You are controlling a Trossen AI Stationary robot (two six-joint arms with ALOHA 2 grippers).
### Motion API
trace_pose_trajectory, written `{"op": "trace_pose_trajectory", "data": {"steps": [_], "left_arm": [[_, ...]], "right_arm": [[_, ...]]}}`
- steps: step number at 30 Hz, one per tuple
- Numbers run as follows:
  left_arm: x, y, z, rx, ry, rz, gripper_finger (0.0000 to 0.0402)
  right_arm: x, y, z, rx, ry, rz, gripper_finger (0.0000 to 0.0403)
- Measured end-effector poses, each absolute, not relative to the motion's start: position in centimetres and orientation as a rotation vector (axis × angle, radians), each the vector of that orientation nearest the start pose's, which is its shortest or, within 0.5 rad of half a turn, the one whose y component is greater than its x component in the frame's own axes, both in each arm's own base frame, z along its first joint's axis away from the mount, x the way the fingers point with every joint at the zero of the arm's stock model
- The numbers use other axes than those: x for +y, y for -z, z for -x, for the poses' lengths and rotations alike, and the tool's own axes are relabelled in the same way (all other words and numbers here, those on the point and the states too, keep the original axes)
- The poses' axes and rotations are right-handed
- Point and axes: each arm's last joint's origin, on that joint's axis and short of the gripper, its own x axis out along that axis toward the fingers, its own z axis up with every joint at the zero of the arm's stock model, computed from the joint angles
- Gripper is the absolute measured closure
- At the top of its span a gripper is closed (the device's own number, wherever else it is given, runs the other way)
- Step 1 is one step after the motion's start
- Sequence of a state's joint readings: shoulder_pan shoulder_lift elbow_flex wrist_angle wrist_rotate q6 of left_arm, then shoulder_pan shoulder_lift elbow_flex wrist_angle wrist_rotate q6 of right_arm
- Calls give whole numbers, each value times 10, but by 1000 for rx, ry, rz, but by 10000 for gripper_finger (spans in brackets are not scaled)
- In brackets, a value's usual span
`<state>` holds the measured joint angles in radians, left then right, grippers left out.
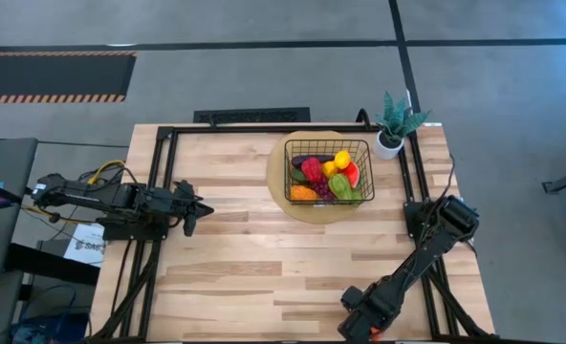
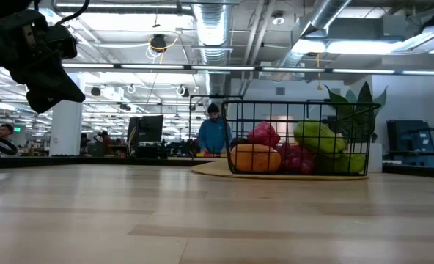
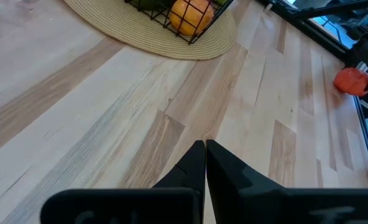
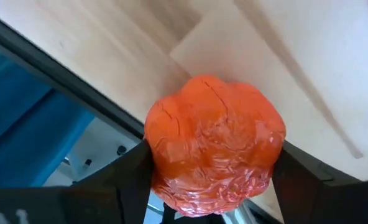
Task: Build produce basket
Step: Put the orange pumpkin into the wire basket
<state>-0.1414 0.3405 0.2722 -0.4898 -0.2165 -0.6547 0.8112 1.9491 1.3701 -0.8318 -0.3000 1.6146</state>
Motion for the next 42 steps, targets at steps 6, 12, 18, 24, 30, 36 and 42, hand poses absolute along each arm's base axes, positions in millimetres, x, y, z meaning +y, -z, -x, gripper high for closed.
{"op": "trace_pose_trajectory", "data": {"steps": [6,12,18,24,30,36,42], "left_arm": [[-8,-184,-101,502,-249,538,401],[-8,-184,-101,503,-249,538,402],[-8,-184,-101,502,-249,539,401],[-8,-184,-101,503,-249,538,401],[-8,-184,-101,503,-249,538,401],[-8,-184,-101,502,-249,538,401],[-8,-184,-101,503,-248,538,401]], "right_arm": [[260,-190,-265,1661,434,-731,137],[235,-221,-286,1628,426,-582,137],[195,-257,-307,1618,460,-445,137],[149,-294,-327,1566,495,-389,136],[106,-321,-348,1419,499,-352,134],[56,-339,-361,1290,639,-385,133],[11,-341,-365,1244,763,-395,133]]}}
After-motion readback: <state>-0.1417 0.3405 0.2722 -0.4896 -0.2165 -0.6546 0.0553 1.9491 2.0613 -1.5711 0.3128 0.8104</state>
